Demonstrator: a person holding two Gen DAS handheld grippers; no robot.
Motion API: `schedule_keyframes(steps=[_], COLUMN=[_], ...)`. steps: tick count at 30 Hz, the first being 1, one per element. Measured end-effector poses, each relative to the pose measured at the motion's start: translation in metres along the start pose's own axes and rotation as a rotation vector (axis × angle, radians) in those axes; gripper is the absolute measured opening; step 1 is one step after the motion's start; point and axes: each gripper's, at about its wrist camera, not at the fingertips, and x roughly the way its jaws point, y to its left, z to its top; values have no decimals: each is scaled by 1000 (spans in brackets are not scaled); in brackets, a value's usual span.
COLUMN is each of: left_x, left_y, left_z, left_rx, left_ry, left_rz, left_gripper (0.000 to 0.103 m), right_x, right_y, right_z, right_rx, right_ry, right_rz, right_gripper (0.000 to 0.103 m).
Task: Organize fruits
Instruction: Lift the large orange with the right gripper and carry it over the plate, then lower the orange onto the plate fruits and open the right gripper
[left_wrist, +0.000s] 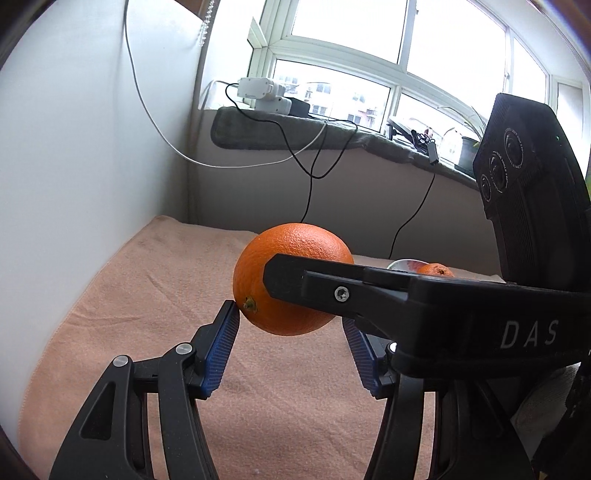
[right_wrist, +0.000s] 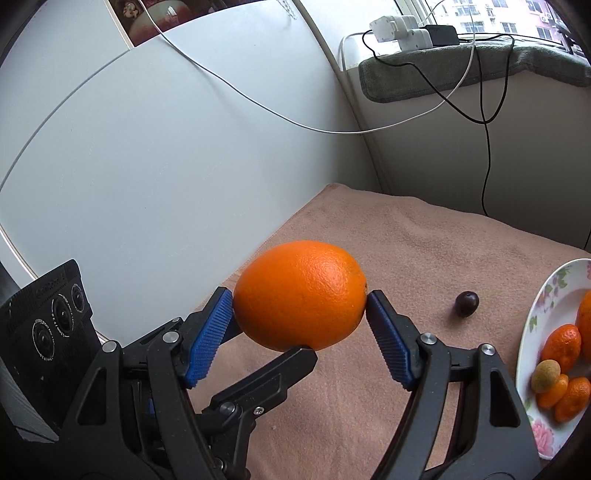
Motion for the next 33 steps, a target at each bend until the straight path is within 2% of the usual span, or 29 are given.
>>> schedule_keyframes(steps=[15, 23, 33], left_x=[33, 51, 77], left_y=[-82, -112, -112], left_z=[7, 6, 11], left_rx=[90, 114, 72], left_ry=[33, 63, 106], left_rz=[-149, -205, -251], left_gripper=[57, 57, 57], right_x=[-78, -88, -79], right_y=[-62, -97, -114], right_z=[-16, -16, -7], right_rx=[88, 126, 107], right_ry=[-72, -79, -50], right_rz=[-127, -178, -235], right_gripper=[77, 77, 77])
